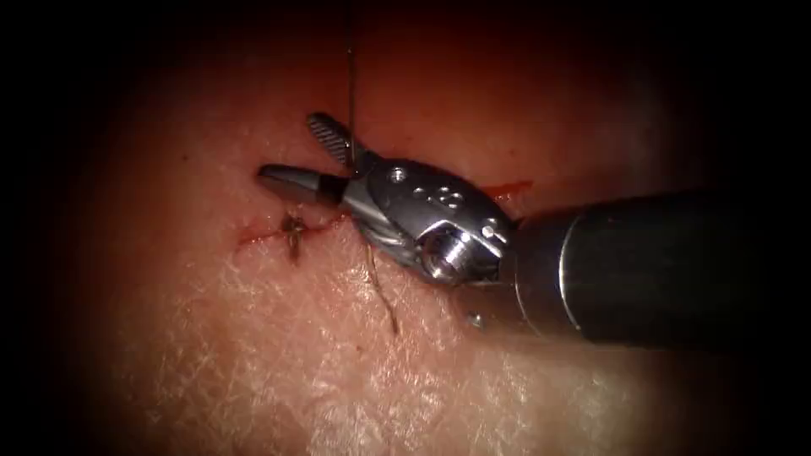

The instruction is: Wound Closure

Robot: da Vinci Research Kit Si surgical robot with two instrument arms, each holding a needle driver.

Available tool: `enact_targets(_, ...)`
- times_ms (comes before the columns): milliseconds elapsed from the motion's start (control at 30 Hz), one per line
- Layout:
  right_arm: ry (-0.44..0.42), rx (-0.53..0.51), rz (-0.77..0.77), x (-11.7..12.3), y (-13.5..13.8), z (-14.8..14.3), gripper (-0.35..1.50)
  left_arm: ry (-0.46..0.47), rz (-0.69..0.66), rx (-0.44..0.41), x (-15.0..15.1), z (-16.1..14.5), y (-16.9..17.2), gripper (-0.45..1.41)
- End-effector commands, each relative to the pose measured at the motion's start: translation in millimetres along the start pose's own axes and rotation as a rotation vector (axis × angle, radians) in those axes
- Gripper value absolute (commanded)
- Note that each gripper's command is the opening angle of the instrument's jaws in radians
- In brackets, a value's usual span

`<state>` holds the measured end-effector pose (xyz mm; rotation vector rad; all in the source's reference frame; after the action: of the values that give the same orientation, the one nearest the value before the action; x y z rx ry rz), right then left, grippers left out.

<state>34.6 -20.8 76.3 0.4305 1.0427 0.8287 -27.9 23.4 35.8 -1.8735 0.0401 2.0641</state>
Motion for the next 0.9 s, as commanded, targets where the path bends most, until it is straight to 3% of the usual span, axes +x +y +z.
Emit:
enact_targets(33,0.002,0.01,-0.009,-0.3,-0.3,0.5,0.34,0.0,0.002,-0.003,-0.5,0.7,-0.1,-0.45)
enact_targets(67,0.006,0.016,-0.042,-0.2,0.0,0.1,-0.35,0.001,0.002,-0.004,-0.4,0.7,0.1,-0.45)
enact_targets(267,0.088,-0.053,-0.108,1.6,1.1,-1.5,-0.35,-0.005,0.007,-0.014,-0.5,0.9,0.9,-0.45)
enact_targets(467,0.106,-0.07,-0.133,3.1,1.3,-2.6,-0.35,-0.005,0.012,-0.034,-1.0,-0.1,1.1,-0.45)
enact_targets(500,0.11,-0.082,-0.132,3.1,1.2,-2.6,-0.2,-0.006,0.012,-0.035,-1.0,-0.4,1.0,-0.45)
enact_targets(533,0.114,-0.087,-0.132,3.1,1.1,-2.5,0.29,-0.01,0.012,-0.033,-1.0,-0.8,0.9,-0.45)
enact_targets(567,0.114,-0.094,-0.138,3.0,0.9,-2.5,0.99,-0.014,0.012,-0.03,-1.0,-1.2,0.8,-0.45)
enact_targets(600,0.121,-0.092,-0.121,2.9,0.7,-2.5,1.31,-0.017,0.011,-0.03,-1.0,-1.6,0.6,-0.45)
enact_targets(700,0.15,-0.078,-0.118,3.1,0.7,-3.9,1.43,-0.04,0.021,-0.019,-1.1,-3.3,-0.1,-0.45)
enact_targets(900,0.156,-0.142,-0.106,2.9,2.6,-8.5,1.43,-0.065,0.034,0.021,-3.2,-7.2,-1.4,-0.45)
